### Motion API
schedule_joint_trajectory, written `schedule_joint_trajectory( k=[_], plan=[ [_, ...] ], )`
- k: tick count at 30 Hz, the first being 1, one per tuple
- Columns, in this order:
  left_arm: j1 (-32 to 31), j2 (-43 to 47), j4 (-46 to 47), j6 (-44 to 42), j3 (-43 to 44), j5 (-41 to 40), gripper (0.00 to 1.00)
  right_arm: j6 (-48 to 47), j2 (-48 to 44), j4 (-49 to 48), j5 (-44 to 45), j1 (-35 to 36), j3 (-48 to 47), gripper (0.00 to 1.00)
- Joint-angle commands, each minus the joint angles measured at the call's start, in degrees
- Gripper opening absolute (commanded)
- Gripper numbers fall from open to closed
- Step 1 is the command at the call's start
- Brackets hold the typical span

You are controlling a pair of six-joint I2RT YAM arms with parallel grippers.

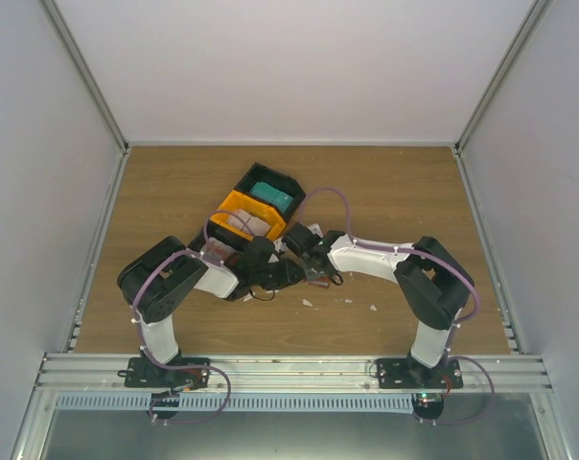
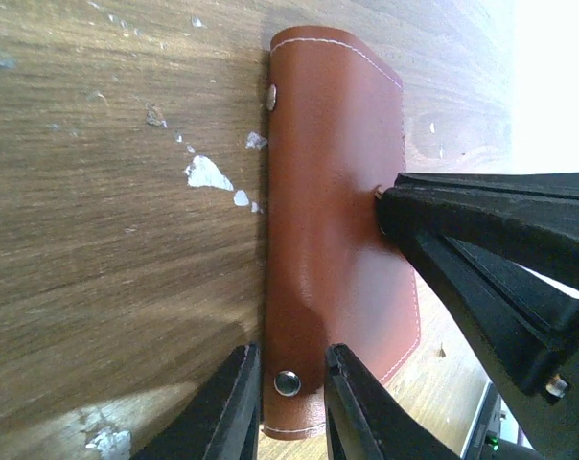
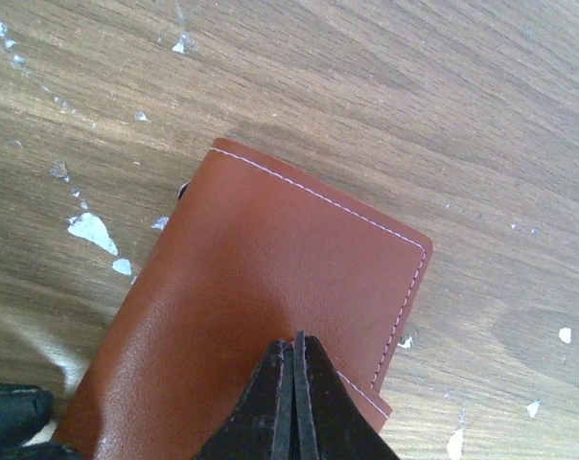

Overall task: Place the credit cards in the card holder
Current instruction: Close the card holder at the center of the board.

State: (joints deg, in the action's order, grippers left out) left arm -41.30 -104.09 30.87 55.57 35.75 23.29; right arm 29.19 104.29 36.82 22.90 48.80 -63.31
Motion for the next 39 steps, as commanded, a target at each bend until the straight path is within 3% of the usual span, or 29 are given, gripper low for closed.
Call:
schedule_joint_trajectory(
  k=[1, 15, 35, 39],
  plan=[
    [-0.2, -3.5, -7.5, 0.2, -2.0, 0.4, 0.23, 1.1, 6.6, -3.7, -15.2, 1.0, 5.3, 0.01],
    [-0.2, -5.6, -7.5, -0.4, -1.3, 0.6, 0.25, 3.8, -1.0, -8.4, -16.6, -1.4, 10.7, 0.0],
    [-0.4, -7.1, -9.3, -1.9, 0.2, -0.3, 0.27, -1.6, -13.7, -17.3, -25.3, -9.6, 14.3, 0.01],
    [-0.4, -6.8, -9.4, -2.1, 0.2, -0.2, 0.27, -2.4, -16.4, -17.3, -24.7, -9.7, 12.8, 0.07]
  ],
)
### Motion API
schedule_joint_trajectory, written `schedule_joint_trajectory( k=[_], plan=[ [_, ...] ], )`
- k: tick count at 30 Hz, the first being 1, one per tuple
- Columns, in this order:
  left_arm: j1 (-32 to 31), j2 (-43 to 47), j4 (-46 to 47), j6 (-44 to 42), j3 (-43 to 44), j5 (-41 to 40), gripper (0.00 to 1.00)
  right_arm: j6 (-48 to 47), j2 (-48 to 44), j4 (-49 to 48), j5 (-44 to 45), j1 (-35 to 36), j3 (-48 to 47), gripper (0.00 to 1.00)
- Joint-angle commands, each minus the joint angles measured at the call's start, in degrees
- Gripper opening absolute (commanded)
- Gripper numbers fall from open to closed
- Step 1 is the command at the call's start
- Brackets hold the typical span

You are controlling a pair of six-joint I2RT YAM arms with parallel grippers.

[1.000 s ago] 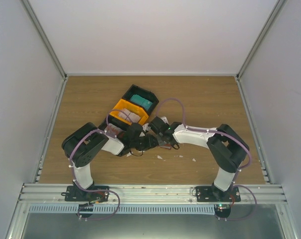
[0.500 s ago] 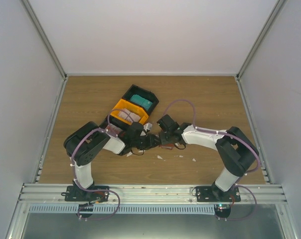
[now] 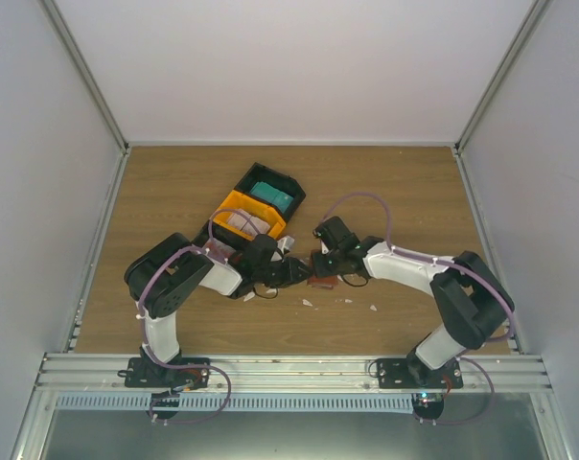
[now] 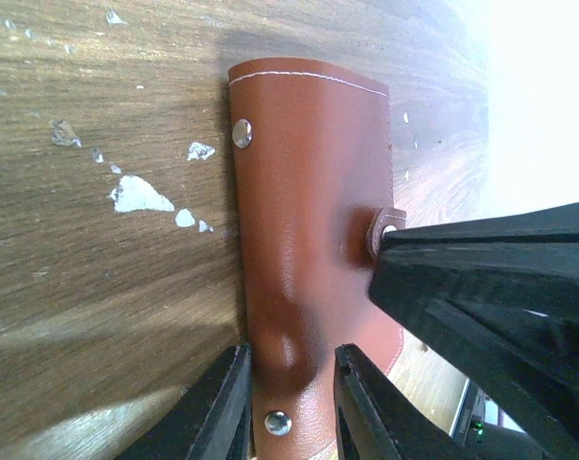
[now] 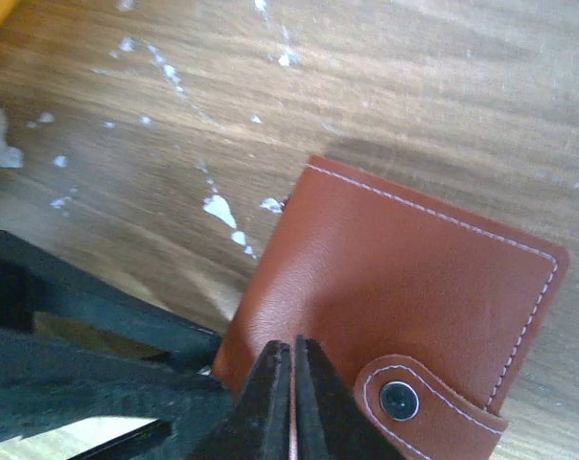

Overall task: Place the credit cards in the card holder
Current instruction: Close the card holder at the center of the board.

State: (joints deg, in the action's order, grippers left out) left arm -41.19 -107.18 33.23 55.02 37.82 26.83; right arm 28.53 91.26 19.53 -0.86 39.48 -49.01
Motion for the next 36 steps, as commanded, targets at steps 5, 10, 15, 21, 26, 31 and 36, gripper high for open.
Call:
schedule_joint_trajectory(
  k=[5, 10, 15, 21, 26, 31, 36],
  plan=[
    [-0.6, -3.8, -11.7, -1.7, -1.5, -3.3, 0.28, 0.7, -7.9, 1.9, 4.8, -1.0, -0.5, 0.22],
    [-0.6, -3.7, -11.9, -1.8, -1.4, -3.2, 0.28, 2.9, -8.0, 3.1, 3.9, -3.6, 2.6, 0.19],
    [-0.6, -3.9, -11.9, -1.8, -1.4, -3.3, 0.28, 2.1, -5.9, 2.0, 1.5, -3.7, 2.8, 0.14],
    [-0.6, -4.0, -12.0, -1.9, -1.3, -3.3, 0.28, 1.1, -4.6, 1.7, 1.1, -3.8, 2.5, 0.13],
    [-0.6, -4.1, -12.2, -1.8, -1.2, -3.3, 0.28, 0.8, -3.4, 1.3, 1.1, -3.7, 2.6, 0.13],
    [-0.6, -4.2, -12.2, -1.9, -1.0, -3.3, 0.28, 0.4, -2.4, 0.8, 1.1, -3.7, 2.5, 0.13],
    [-0.6, -4.2, -12.2, -1.9, -1.1, -3.3, 0.28, 0.3, -1.4, 0.9, 1.1, -3.7, 2.3, 0.12]
  ],
)
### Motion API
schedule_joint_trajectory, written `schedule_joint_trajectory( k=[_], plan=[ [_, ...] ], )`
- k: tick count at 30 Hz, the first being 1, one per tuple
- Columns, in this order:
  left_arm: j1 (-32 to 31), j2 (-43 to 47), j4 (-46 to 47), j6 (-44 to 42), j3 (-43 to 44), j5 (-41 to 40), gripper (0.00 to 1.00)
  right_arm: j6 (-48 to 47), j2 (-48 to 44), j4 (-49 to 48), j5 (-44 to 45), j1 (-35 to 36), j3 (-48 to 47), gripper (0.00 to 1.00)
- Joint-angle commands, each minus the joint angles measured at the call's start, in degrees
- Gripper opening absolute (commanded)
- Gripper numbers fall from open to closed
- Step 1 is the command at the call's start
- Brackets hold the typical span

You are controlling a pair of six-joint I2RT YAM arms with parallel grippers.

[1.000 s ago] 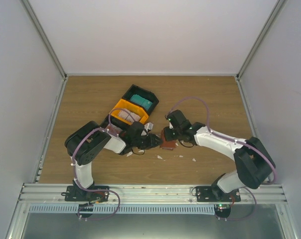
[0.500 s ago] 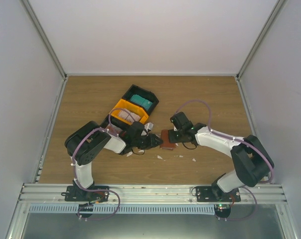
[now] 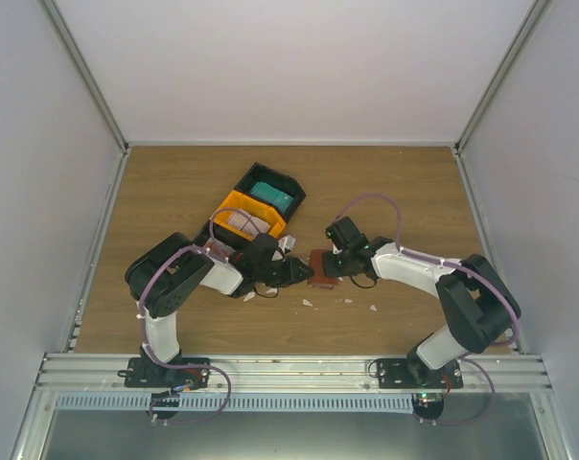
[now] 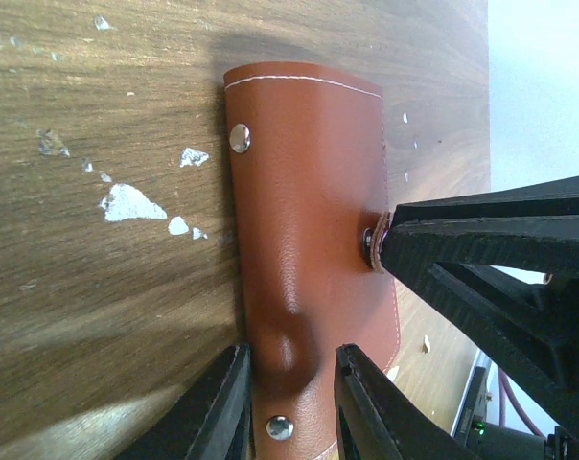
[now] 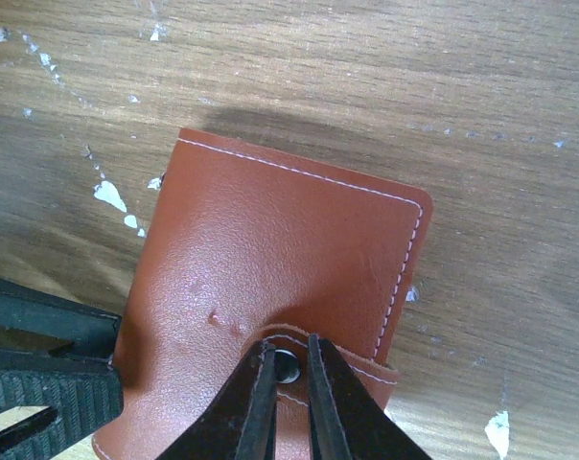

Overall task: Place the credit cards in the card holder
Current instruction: Close the card holder at the center of the board.

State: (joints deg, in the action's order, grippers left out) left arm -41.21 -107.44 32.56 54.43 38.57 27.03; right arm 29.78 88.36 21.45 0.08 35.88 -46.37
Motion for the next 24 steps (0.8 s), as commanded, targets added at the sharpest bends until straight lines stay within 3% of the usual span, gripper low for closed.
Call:
schedule_joint_trajectory(
  k=[1, 24],
  plan=[
    [-0.5, -4.0, -11.6, -1.3, -1.8, -3.5, 0.28, -1.0, 1.8, -0.9, 0.2, -0.1, -0.4, 0.11],
    [-0.5, -4.6, -11.8, -1.4, -1.7, -3.7, 0.28, -0.4, 9.0, 5.9, 0.3, -0.2, -0.7, 0.08]
  ],
)
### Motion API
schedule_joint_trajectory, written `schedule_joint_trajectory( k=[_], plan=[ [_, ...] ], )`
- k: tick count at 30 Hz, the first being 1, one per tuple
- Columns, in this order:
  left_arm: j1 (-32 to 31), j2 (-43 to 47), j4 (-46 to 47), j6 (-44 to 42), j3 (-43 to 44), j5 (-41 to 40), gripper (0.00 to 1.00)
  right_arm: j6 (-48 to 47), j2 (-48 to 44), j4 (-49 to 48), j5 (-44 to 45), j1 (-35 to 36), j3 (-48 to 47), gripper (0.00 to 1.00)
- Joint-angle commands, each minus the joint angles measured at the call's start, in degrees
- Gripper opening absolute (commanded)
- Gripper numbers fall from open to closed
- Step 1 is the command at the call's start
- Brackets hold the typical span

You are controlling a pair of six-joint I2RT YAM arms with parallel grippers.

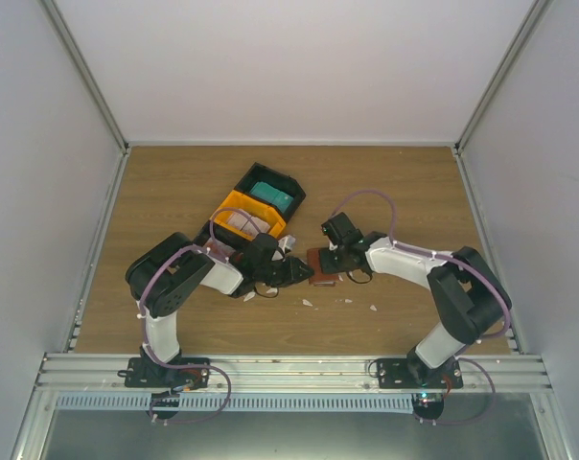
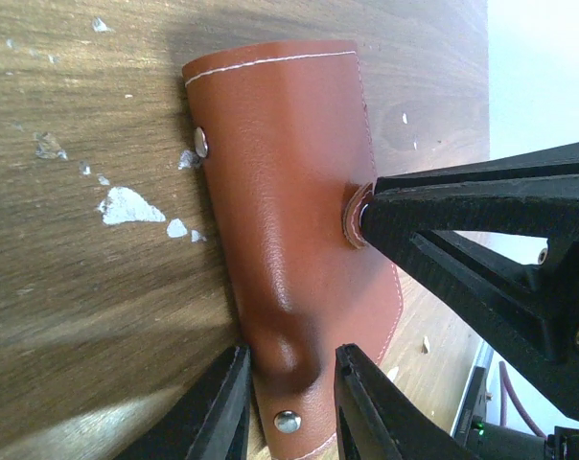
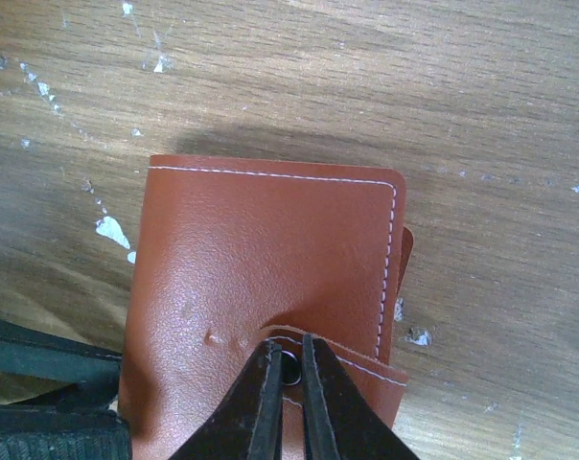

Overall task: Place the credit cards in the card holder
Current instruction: Close the card holder at the center of the board, then reset both arms

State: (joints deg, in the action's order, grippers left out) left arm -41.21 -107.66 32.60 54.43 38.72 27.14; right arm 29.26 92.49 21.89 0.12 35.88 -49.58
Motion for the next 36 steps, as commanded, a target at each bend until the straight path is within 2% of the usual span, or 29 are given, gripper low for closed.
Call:
schedule_joint_trajectory(
  k=[1, 4, 8, 12, 20, 24, 27, 28, 29, 30, 31, 34, 36],
  plan=[
    [-0.5, -4.5, -11.9, -1.5, -1.7, -3.8, 0.28, 0.1, 5.2, 5.7, 0.3, -0.1, 2.4, 0.08],
    [-0.5, -4.3, -12.1, -1.6, -1.6, -3.9, 0.28, -0.1, 5.7, 6.5, 0.7, -0.1, 1.8, 0.08],
    [-0.5, -1.7, -14.1, -3.2, -1.0, -6.0, 0.28, -0.1, 1.6, 5.8, 1.0, -0.1, -0.5, 0.1],
    [-0.5, 3.8, -18.1, -6.4, 0.9, -9.5, 0.32, 0.0, -4.0, 4.8, 3.4, -0.1, -4.5, 0.18],
    [-0.5, 19.7, -29.2, -13.2, 3.8, -19.0, 0.41, 0.0, -21.6, 8.7, 13.6, -0.2, -6.0, 0.37],
    [-0.5, 32.4, -35.2, -16.8, 3.8, -24.0, 0.52, -1.5, -32.0, 11.2, 19.8, -0.3, -5.5, 0.41],
    [-0.5, 43.0, -40.0, -19.9, 4.0, -28.8, 0.66, -3.6, -40.9, 11.4, 22.7, -0.3, -4.1, 0.56],
    [-0.5, 46.7, -41.7, -20.7, 4.2, -30.6, 0.73, -4.3, -44.1, 11.4, 23.5, -0.3, -3.8, 0.62],
    [-0.5, 50.1, -43.5, -21.4, 4.5, -32.2, 0.87, -4.6, -46.8, 11.8, 24.3, -0.3, -3.6, 0.68],
    [-0.5, 53.2, -45.4, -21.9, 4.9, -33.8, 0.94, -5.1, -49.4, 12.2, 25.1, -0.3, -3.7, 0.75],
    [-0.5, 56.4, -47.1, -21.9, 5.7, -35.4, 0.98, -5.8, -51.8, 12.8, 26.0, -0.3, -3.9, 0.81],
    [-0.5, 63.4, -53.3, -22.1, 10.4, -39.2, 0.99, -6.9, -56.9, 16.0, 30.1, -0.2, -6.2, 0.98],
    [-0.5, 66.5, -56.9, -22.8, 13.8, -41.8, 0.99, -7.0, -59.0, 18.3, 31.6, -0.3, -8.0, 1.0]
  ],
)
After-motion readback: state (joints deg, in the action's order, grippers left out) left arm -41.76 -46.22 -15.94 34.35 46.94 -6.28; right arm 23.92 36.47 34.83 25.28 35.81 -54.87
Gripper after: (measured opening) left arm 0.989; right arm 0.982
